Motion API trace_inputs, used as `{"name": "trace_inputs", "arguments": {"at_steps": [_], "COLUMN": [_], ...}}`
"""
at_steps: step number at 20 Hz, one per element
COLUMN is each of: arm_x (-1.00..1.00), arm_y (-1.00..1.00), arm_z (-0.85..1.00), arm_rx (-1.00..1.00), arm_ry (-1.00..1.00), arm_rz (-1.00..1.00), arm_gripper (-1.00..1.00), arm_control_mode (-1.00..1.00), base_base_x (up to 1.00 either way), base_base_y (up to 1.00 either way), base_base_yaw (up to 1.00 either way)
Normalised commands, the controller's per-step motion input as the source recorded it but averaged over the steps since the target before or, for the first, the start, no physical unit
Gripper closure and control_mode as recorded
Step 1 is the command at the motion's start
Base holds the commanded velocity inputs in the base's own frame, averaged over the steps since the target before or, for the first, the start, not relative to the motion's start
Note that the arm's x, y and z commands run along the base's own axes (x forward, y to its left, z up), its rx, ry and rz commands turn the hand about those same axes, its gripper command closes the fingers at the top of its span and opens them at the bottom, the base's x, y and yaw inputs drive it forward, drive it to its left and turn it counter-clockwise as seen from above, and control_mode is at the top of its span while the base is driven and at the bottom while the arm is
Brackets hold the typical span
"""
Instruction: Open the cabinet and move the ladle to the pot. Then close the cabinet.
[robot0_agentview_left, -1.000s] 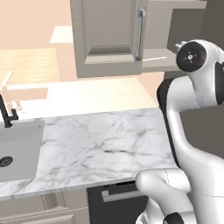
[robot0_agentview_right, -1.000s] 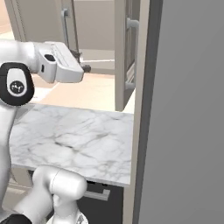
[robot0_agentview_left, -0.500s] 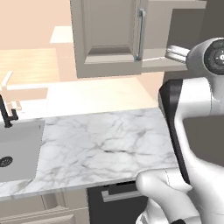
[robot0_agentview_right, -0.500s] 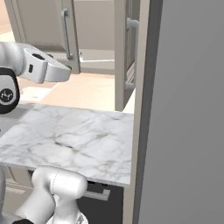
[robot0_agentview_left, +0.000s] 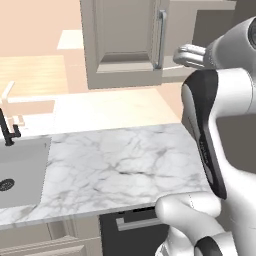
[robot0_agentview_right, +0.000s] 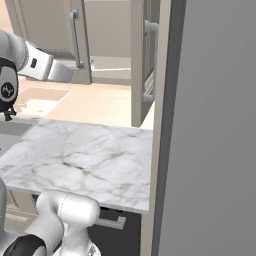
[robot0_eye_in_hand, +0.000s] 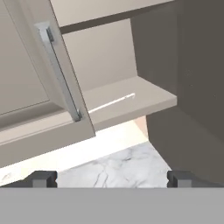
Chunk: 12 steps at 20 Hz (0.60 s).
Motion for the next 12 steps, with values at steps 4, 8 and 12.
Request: {"name": "trace_inputs", "arguments": {"at_steps": [4,8,12], "arm_x": [0.41,0.55,0.61], "arm_y": [0.28,0.18,0.09], "arm_z": [0.0,0.0,-0.01], "arm_rx": [0.01,0.02,0.0], "arm_ry": [0.0,0.0,0.0], "arm_rz": [0.09,0.08,0.06], "arm_gripper": [-1.0,-1.0,-1.0], "arm_control_mode": [-1.0,-1.0,-1.0], "base_base_x": [0.0,0.0,0.0], "base_base_y": [0.0,0.0,0.0], "base_base_yaw": [0.0,0.0,0.0]}}
